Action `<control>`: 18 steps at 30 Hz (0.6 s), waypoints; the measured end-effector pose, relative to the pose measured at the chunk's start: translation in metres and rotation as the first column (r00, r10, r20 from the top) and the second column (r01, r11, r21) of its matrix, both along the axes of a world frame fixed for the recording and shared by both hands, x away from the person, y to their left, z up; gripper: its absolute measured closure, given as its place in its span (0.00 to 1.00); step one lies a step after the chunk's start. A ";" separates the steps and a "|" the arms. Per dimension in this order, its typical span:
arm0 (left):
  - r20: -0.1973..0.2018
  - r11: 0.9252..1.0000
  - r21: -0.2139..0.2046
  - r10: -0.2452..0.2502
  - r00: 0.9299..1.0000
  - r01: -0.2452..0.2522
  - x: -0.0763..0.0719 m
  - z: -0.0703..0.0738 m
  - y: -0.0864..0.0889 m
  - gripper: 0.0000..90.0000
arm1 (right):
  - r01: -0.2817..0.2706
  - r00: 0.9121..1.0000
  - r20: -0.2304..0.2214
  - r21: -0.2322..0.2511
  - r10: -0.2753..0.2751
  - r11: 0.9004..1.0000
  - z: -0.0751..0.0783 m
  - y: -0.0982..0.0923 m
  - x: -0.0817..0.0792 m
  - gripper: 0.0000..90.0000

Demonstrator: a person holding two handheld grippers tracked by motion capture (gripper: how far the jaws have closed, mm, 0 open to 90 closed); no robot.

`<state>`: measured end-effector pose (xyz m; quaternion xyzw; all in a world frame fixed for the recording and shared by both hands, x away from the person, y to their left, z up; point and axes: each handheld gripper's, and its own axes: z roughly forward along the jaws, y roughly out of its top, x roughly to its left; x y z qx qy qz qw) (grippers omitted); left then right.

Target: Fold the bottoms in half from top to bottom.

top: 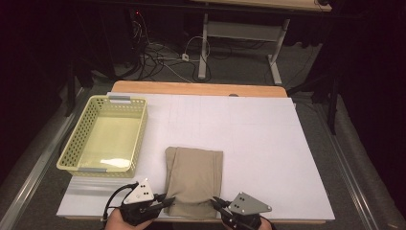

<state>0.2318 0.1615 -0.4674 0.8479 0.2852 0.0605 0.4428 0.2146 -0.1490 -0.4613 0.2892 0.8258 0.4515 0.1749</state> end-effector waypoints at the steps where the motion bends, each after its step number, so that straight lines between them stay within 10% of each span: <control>1: -0.002 1.000 -0.001 0.002 1.000 -0.002 -0.001 -0.003 0.000 0.85 | -0.004 1.000 -0.006 -0.007 0.003 1.000 -0.004 0.001 -0.002 0.96; 18: -0.006 1.000 -0.001 0.017 1.000 -0.017 -0.003 -0.023 0.001 0.87 | -0.006 1.000 -0.028 -0.042 0.005 0.999 -0.027 0.000 -0.008 0.95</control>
